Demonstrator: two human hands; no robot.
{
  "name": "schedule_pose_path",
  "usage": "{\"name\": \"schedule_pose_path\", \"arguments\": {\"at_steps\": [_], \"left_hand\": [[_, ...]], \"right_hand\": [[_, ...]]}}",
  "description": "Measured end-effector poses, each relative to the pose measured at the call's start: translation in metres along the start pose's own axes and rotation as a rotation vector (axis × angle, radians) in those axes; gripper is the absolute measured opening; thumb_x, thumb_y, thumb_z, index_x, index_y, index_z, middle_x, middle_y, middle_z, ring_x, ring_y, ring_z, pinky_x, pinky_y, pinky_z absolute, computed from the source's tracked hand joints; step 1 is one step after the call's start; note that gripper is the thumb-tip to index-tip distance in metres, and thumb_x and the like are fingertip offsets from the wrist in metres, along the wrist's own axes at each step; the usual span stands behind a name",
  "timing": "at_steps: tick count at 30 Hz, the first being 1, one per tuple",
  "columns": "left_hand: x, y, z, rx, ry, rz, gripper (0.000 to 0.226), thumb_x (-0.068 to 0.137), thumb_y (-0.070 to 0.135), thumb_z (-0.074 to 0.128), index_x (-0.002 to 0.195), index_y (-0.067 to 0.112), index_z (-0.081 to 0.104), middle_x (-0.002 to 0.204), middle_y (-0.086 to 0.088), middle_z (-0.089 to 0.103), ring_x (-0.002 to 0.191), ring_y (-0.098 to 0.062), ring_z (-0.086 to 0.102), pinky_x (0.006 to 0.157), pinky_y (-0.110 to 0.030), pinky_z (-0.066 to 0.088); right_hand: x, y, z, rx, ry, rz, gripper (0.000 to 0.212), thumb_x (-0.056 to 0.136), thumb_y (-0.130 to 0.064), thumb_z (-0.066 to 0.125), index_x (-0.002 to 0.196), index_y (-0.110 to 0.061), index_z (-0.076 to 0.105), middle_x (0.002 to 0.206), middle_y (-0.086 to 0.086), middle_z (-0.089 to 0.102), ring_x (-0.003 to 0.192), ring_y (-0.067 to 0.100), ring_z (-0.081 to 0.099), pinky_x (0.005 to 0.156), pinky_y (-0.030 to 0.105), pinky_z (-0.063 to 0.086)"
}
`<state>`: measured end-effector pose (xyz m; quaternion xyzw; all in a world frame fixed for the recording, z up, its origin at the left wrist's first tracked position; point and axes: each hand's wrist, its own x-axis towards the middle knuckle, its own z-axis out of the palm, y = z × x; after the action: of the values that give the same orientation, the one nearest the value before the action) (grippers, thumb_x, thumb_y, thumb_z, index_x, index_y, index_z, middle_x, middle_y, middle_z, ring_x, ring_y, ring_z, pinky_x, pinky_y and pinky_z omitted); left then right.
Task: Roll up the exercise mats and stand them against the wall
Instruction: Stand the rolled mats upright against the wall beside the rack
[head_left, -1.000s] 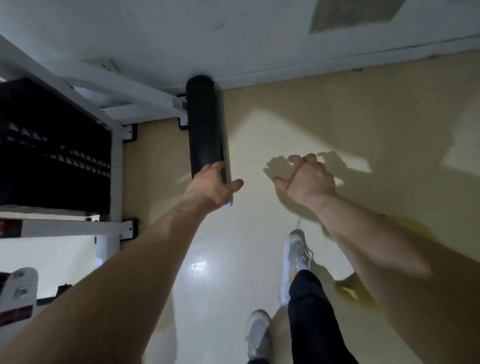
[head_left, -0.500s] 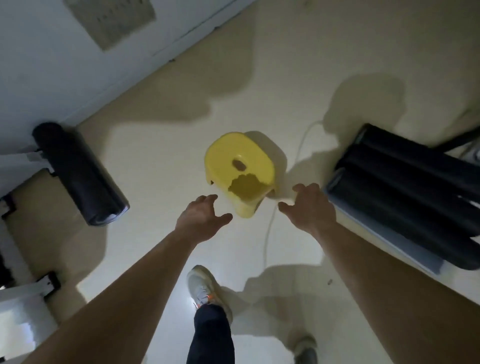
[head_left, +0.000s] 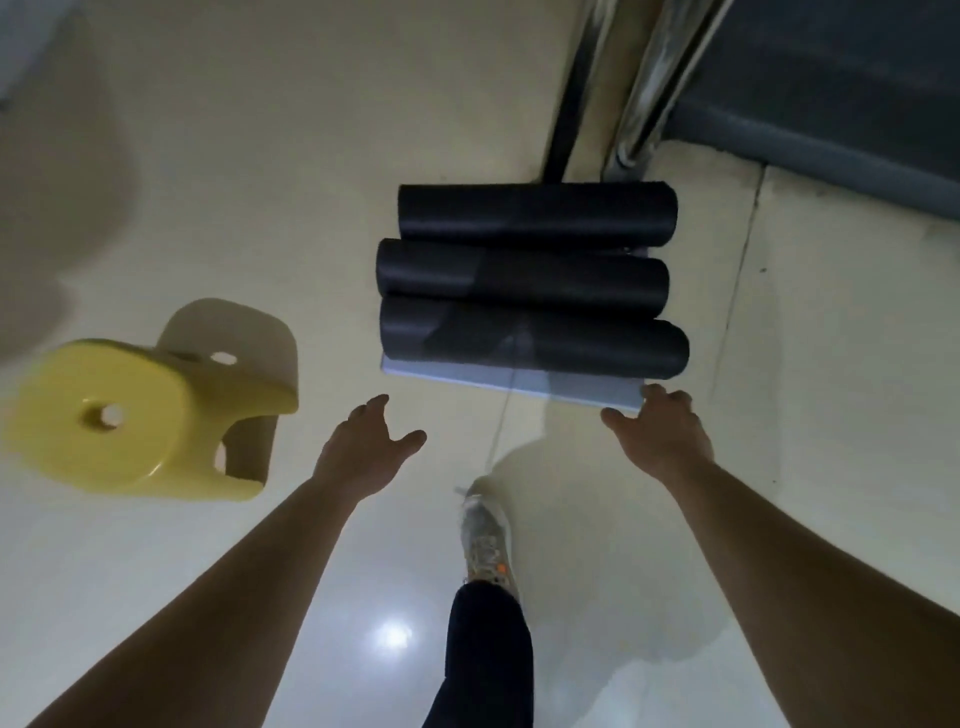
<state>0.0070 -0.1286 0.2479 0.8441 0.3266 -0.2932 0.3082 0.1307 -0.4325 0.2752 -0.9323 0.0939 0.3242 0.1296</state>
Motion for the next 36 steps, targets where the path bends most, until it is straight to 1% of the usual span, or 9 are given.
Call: {"name": "schedule_pose_path", "arguments": {"at_steps": [6, 11, 15, 18, 22, 24, 26, 30, 36], "left_hand": [[0.125, 0.06, 0.048, -0.071, 0.106, -0.019, 0.087, 0.085, 0.056, 0.068, 0.154, 0.017, 0.03, 0.148, -0.011, 0.05, 0.131, -0.036, 0.052, 0.105, -0.047, 0.045], [0.235, 0.064, 0.081, -0.051, 0.276, -0.174, 0.105, 0.078, 0.072, 0.062, 0.156, 0.014, 0.02, 0.152, -0.017, 0.033, 0.134, -0.044, 0.038, 0.107, -0.054, 0.038], [0.3, 0.052, 0.09, -0.216, 0.482, -0.32, 0.108, 0.084, 0.062, 0.068, 0.158, 0.006, 0.011, 0.16, -0.02, 0.023, 0.144, -0.046, 0.027, 0.12, -0.052, 0.024], [0.327, 0.037, 0.095, -0.358, 0.522, -0.398, 0.105, 0.083, 0.063, 0.069, 0.155, 0.006, 0.018, 0.155, -0.02, 0.031, 0.14, -0.045, 0.035, 0.117, -0.051, 0.031], [0.342, 0.014, 0.098, -0.554, 0.55, -0.325, 0.092, 0.077, 0.056, 0.08, 0.143, 0.009, 0.037, 0.142, -0.012, 0.05, 0.128, -0.035, 0.052, 0.106, -0.043, 0.045], [0.344, 0.01, 0.099, -0.609, 0.562, -0.302, 0.09, 0.073, 0.056, 0.083, 0.14, 0.013, 0.04, 0.137, -0.009, 0.055, 0.124, -0.032, 0.055, 0.104, -0.04, 0.046], [0.345, 0.007, 0.099, -0.621, 0.597, -0.283, 0.096, 0.066, 0.062, 0.084, 0.139, 0.016, 0.042, 0.136, -0.006, 0.055, 0.124, -0.03, 0.055, 0.105, -0.04, 0.046], [0.35, 0.004, 0.093, -0.479, 0.611, -0.299, 0.112, 0.055, 0.077, 0.077, 0.14, 0.017, 0.037, 0.14, -0.012, 0.044, 0.128, -0.038, 0.048, 0.109, -0.053, 0.043], [0.365, -0.007, 0.099, -0.303, 0.511, -0.302, 0.125, 0.058, 0.06, 0.089, 0.15, 0.015, 0.017, 0.149, -0.015, 0.032, 0.137, -0.043, 0.037, 0.113, -0.057, 0.037]], "right_hand": [[0.137, 0.056, 0.022, 0.212, -0.019, 0.127, 0.079, 0.097, -0.049, 0.062, 0.159, -0.014, 0.028, 0.149, 0.021, 0.039, 0.127, 0.045, 0.052, 0.09, 0.044, 0.042], [0.249, 0.087, 0.071, 0.394, 0.028, 0.199, 0.091, 0.092, -0.057, 0.065, 0.16, -0.017, 0.02, 0.154, 0.022, 0.029, 0.134, 0.051, 0.043, 0.109, 0.057, 0.041], [0.313, 0.095, 0.1, 0.506, 0.144, 0.274, 0.098, 0.097, -0.06, 0.056, 0.163, -0.008, 0.006, 0.165, 0.022, 0.014, 0.145, 0.049, 0.028, 0.117, 0.057, 0.029], [0.336, 0.104, 0.118, 0.547, 0.244, 0.246, 0.102, 0.095, -0.059, 0.06, 0.162, -0.004, 0.006, 0.164, 0.024, 0.016, 0.143, 0.051, 0.03, 0.118, 0.058, 0.031], [0.348, 0.096, 0.122, 0.621, 0.324, 0.295, 0.116, 0.076, -0.069, 0.057, 0.161, -0.005, 0.012, 0.158, 0.023, 0.027, 0.139, 0.049, 0.038, 0.113, 0.056, 0.038], [0.345, 0.086, 0.12, 0.577, 0.36, 0.324, 0.118, 0.071, -0.074, 0.053, 0.161, -0.009, 0.012, 0.154, 0.024, 0.03, 0.133, 0.049, 0.043, 0.107, 0.056, 0.043], [0.335, 0.077, 0.124, 0.455, 0.347, 0.243, 0.116, 0.075, -0.077, 0.058, 0.163, -0.021, 0.007, 0.151, 0.025, 0.029, 0.128, 0.05, 0.046, 0.104, 0.057, 0.046], [0.324, 0.066, 0.137, 0.266, 0.323, 0.117, 0.111, 0.077, -0.074, 0.068, 0.161, -0.038, 0.005, 0.147, 0.027, 0.028, 0.121, 0.051, 0.046, 0.1, 0.059, 0.049], [0.324, 0.076, 0.14, 0.028, 0.266, 0.024, 0.144, 0.053, -0.069, 0.089, 0.16, -0.037, -0.001, 0.149, 0.034, 0.024, 0.118, 0.06, 0.046, 0.096, 0.065, 0.051]]}}
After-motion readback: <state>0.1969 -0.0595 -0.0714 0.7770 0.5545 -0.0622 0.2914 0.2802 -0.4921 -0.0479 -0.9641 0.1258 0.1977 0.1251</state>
